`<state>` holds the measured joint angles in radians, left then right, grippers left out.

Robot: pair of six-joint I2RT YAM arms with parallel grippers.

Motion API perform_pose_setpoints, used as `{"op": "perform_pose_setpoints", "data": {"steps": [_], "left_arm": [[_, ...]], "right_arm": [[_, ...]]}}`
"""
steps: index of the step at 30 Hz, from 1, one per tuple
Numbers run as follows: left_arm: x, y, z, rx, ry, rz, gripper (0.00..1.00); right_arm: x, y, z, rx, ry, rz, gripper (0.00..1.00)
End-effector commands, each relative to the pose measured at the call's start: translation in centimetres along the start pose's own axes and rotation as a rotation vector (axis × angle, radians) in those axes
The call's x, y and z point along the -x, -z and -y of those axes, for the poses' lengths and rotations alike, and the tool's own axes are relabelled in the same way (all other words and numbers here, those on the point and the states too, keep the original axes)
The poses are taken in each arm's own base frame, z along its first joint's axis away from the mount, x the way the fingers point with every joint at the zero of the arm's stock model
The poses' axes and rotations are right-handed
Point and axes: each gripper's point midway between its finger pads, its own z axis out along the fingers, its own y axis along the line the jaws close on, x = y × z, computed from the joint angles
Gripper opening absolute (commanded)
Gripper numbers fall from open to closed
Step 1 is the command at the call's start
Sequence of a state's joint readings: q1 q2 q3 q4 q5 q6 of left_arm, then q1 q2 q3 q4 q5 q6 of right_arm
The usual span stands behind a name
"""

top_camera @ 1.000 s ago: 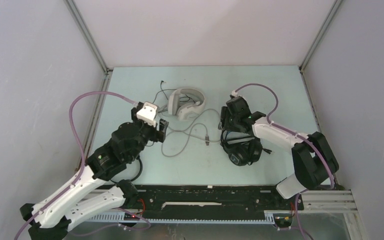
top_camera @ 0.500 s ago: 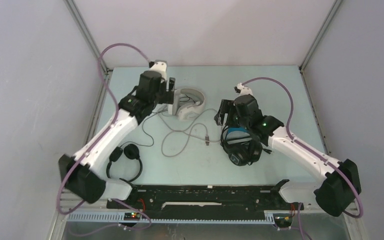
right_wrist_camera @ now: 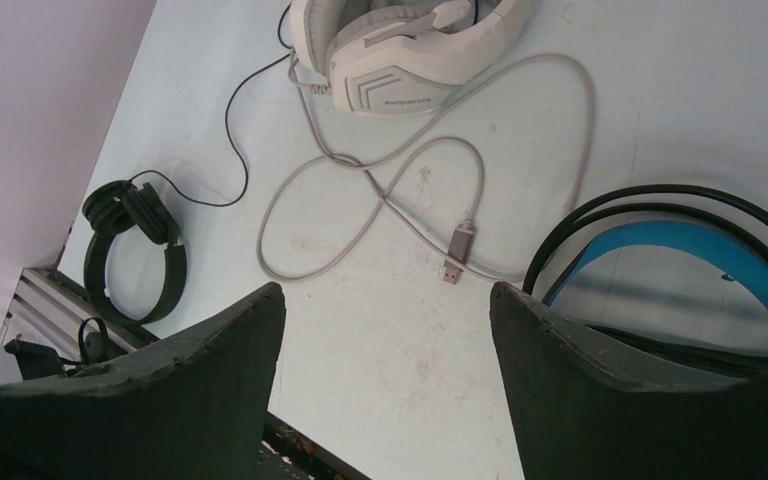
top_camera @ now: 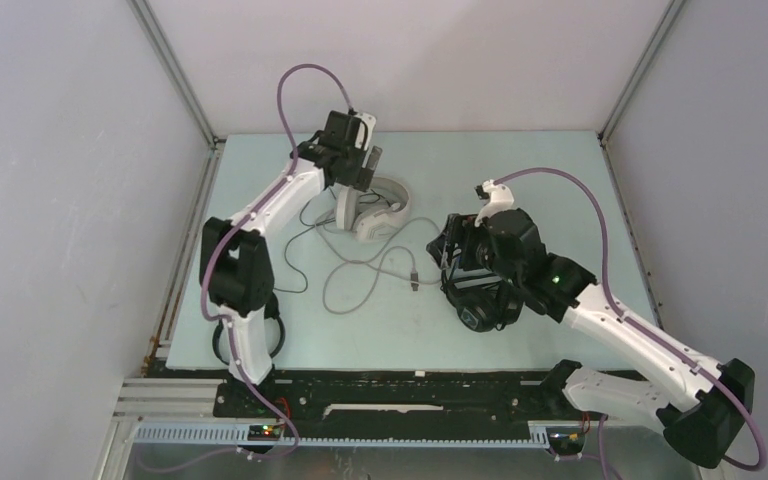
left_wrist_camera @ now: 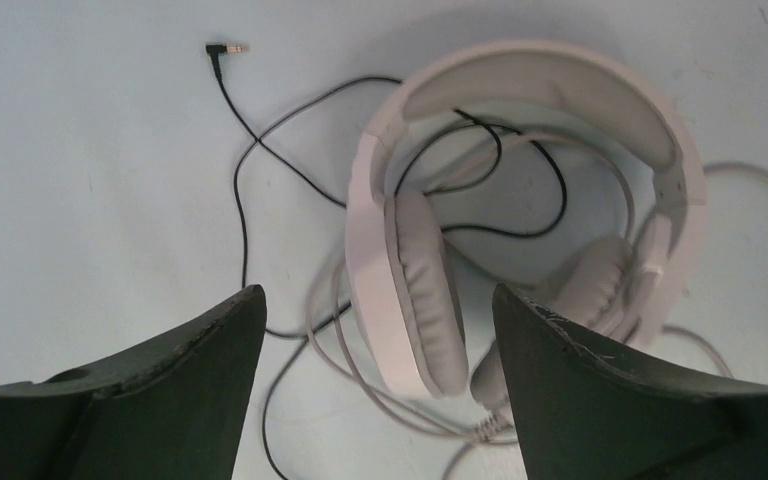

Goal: Wrap the headphones
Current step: Pick up the headphones from the center of the board.

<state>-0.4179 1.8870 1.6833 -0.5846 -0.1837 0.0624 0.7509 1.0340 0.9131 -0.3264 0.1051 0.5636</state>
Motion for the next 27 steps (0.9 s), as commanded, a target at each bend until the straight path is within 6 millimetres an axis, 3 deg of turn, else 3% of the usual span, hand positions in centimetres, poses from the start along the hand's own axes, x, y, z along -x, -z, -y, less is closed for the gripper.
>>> {"op": "perform_pose_setpoints", "data": {"steps": [1, 6, 15, 19, 21, 27], "left_arm": [[1.2, -1.5, -1.4, 0.01, -0.036, -0.044, 0.85], [-0.5, -4.3, -1.5, 0.045, -0.033, -0.114, 0.85], [-3.3, -7.1, -0.5, 0.02, -0.002, -0.187, 0.79], [-3.6, -7.1, -0.2, 0.003, 0.005, -0.198, 0.63], [-3.5, -6.6, -0.4, 0.003, 0.008, -0.192, 0.49], [-1.3, -3.1, -1.4, 0.019, 0.05, -0.091, 0.15]], "right_arm": [[0.6, 0.7, -0.4, 0.023, 0.034, 0.043, 0.77], [1.0, 1.2, -0.1, 0.01, 0.043, 0.061, 0.77], [1.3, 1.2, -0.3, 0.016, 0.01, 0.073, 0.77], [1.2, 1.2, -0.8, 0.036, -0.019, 0.07, 0.77], [1.2, 1.3, -1.1, 0.043, -0.022, 0.067, 0.76], [1.2, 1.5, -1.7, 0.08, -0.011, 0.092, 0.77]]}}
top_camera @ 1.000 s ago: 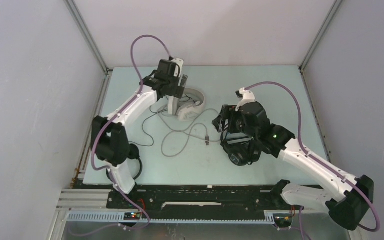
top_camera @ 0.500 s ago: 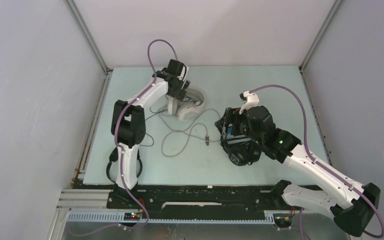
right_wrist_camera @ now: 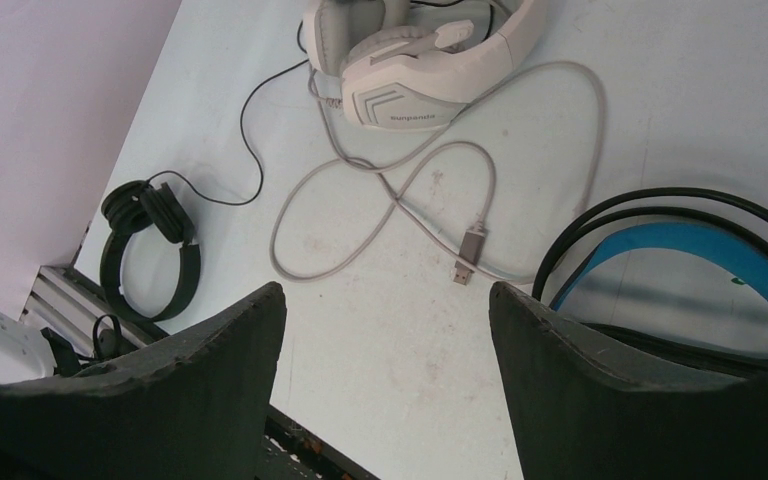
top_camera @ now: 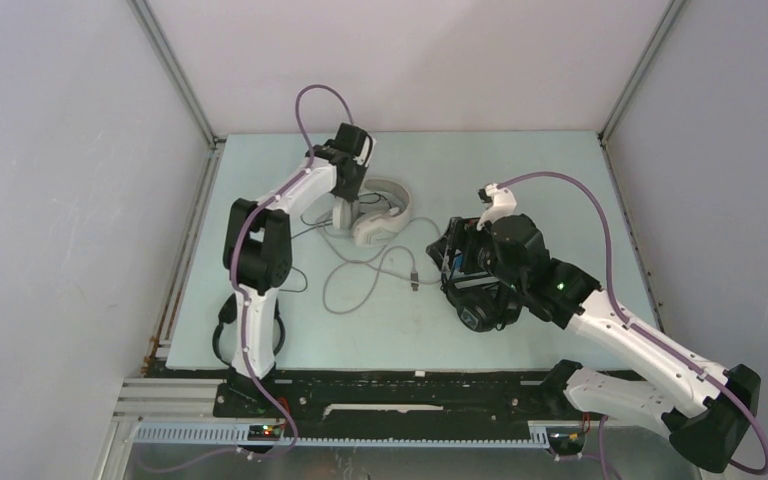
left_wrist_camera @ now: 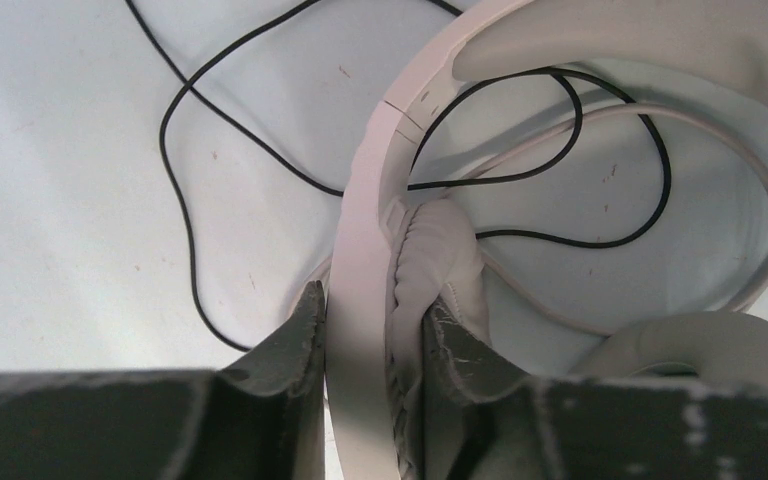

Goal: Wrap the headphones
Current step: Pick up the headphones from the center of the board.

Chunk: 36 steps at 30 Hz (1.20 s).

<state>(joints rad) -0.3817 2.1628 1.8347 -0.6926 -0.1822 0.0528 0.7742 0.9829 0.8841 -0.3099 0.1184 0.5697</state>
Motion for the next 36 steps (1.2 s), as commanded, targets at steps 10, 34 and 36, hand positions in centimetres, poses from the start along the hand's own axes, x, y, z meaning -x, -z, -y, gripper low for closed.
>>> {"op": "perform_pose_setpoints", "data": {"steps": [10, 34, 36], "left_arm": [[5.4, 16.7, -2.7, -0.038, 0.238, 0.448, 0.0], [0.0, 35.2, -2.3, -0.018, 0.417, 0.932, 0.0], [-0.4, 35.9, -2.2, -0.033, 0.419, 0.947, 0.0]], "right_arm": [[4.8, 0.6, -1.2, 0.026, -0.162, 0.227, 0.76], [11.8, -3.2, -10.4, -0.075, -0.063, 0.549, 0.73], [11.7, -3.5, -10.7, -0.072, -0.063, 0.546, 0.73]]}}
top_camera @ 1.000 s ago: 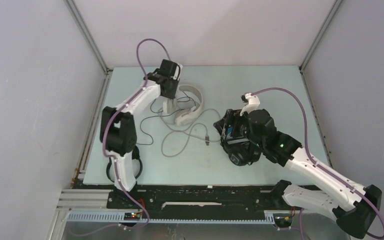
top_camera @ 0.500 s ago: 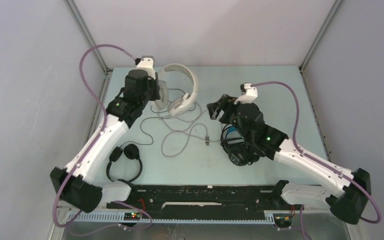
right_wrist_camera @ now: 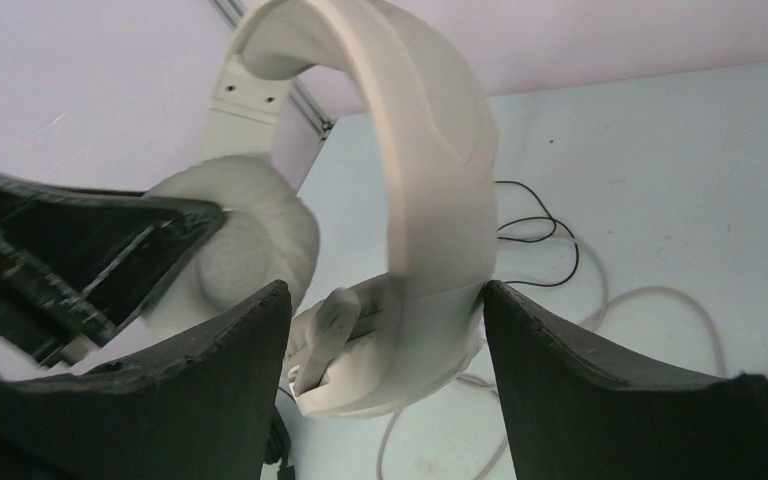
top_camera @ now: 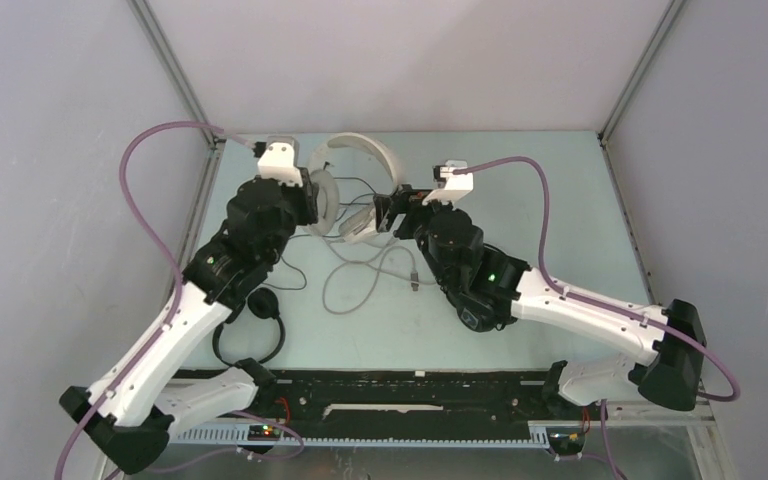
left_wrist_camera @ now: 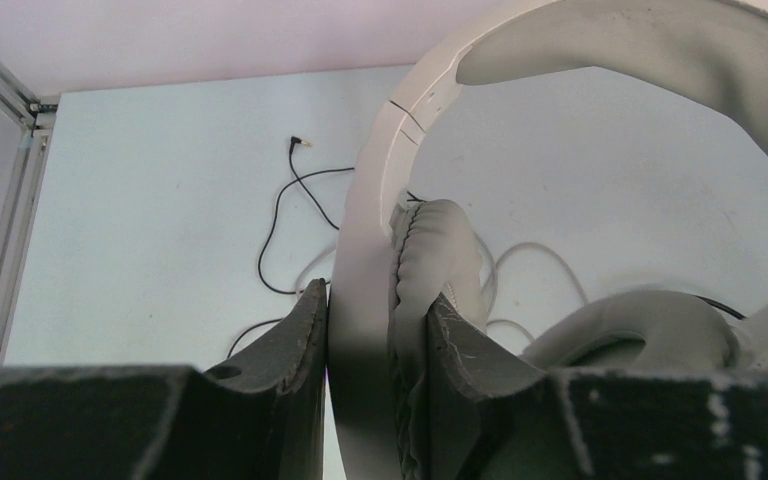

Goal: Wrap the headphones
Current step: Pick up the headphones from the center of the board.

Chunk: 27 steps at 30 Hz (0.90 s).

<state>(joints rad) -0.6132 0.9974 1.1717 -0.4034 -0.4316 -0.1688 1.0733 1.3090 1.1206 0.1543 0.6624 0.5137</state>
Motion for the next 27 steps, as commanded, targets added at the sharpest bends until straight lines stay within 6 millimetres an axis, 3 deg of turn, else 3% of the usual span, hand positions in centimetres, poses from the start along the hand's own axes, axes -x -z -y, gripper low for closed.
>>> {"op": "perform_pose_setpoints", "data": {"steps": [1, 10, 15, 18, 22, 24, 27], "left_arm": [[3.5, 2.1, -0.1, -0.014, 0.11, 0.152, 0.0], [2.4, 3.3, -0.4, -0.041, 0.119, 0.174, 0.0], [2.2, 3.6, -0.4, -0.052, 0.129, 0.19, 0.0], [1.9, 3.4, -0.3, -0.054, 0.132, 0.18, 0.0], [1.5, 3.2, -0.1, -0.061, 0.132, 0.166, 0.01], [1.5, 3.4, 0.2, -0.08, 0.135, 0.162, 0.13], [1.5, 4.0, 0.2, -0.092, 0.142, 0.149, 0.35]], "right_arm": [[2.8, -0.7, -0.4, -0.052, -0.025, 0.101, 0.73], [0.9, -1.9, -2.5, -0.034, 0.024, 0.072, 0.7], [-0.2, -3.0, -2.6, -0.078, 0.057, 0.067, 0.61], [-0.5, -3.2, -1.9, -0.137, 0.077, 0.073, 0.51], [-1.0, -3.2, -1.4, -0.162, 0.106, 0.07, 0.19], [-1.1, -3.2, -1.5, -0.151, 0.134, 0.062, 0.07], [-1.2, -3.2, -2.5, -0.069, 0.184, 0.033, 0.02]]}}
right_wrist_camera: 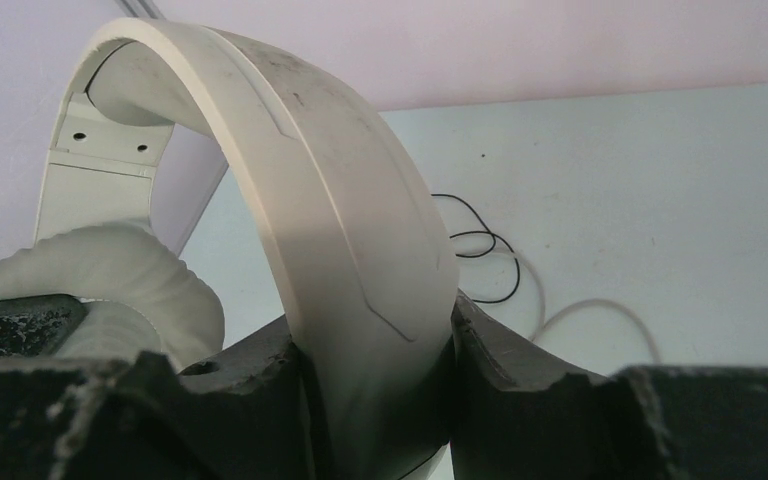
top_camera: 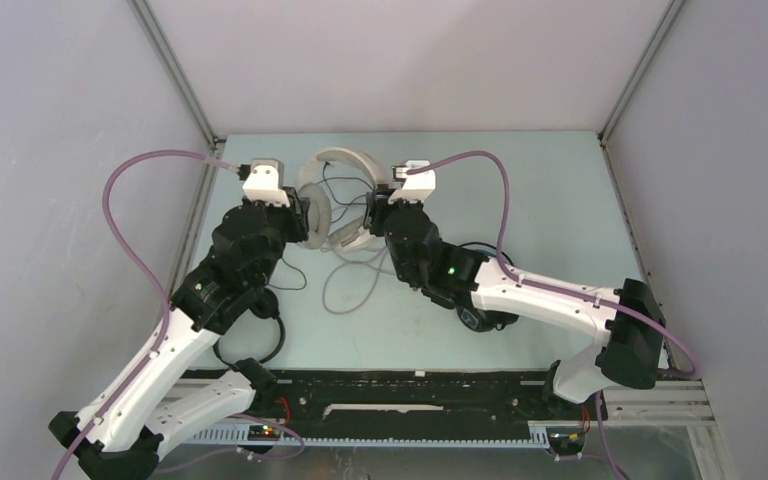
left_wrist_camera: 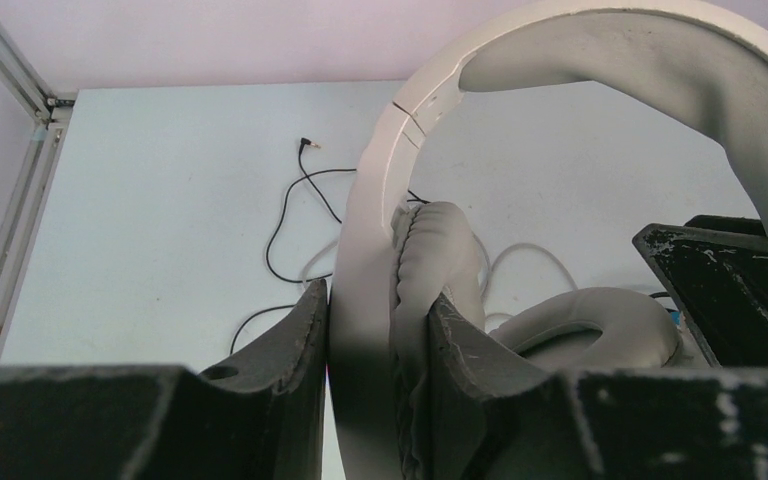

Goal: Wrap the headphones
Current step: Pick up the headphones from the center of the board.

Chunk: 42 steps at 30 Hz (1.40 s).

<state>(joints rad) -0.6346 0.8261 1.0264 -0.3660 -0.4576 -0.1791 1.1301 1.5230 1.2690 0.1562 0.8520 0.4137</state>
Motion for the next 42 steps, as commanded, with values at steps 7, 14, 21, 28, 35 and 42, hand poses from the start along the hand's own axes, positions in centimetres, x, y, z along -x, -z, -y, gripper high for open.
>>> {"op": "perform_pose_setpoints", "data": {"steps": [7, 14, 21, 28, 35, 42], "left_arm": [[1.9, 1.9, 3.0, -0.188, -0.01, -0.036, 0.63], [4.1, 4.8, 5.2, -0.356, -0.006, -0.022, 0.75], [3.6, 6.4, 6.7, -0.548, -0.307, -0.014, 0.76], [1.4, 6.2, 6.9, -0.602, -0.52, 0.018, 0.76], [0.4, 6.0, 8.0, -0.637, -0.706, 0.0, 0.77], [-1.6, 4.4, 7.4, -0.578, -0.812, -0.13, 0.73]], "right_arm": [[1.8, 1.4, -2.0, 0.317, 0.032, -0.15, 0.0], [1.0, 2.5, -0.6, 0.365, 0.066, -0.253, 0.0], [0.3, 5.0, -1.1, 0.544, 0.007, -0.401, 0.0], [0.3, 8.3, -2.2, 0.706, -0.07, -0.52, 0.0], [-0.1, 10.8, -3.5, 0.836, -0.118, -0.616, 0.0], [-0.9, 11.8, -3.5, 0.855, -0.117, -0.67, 0.0]]}}
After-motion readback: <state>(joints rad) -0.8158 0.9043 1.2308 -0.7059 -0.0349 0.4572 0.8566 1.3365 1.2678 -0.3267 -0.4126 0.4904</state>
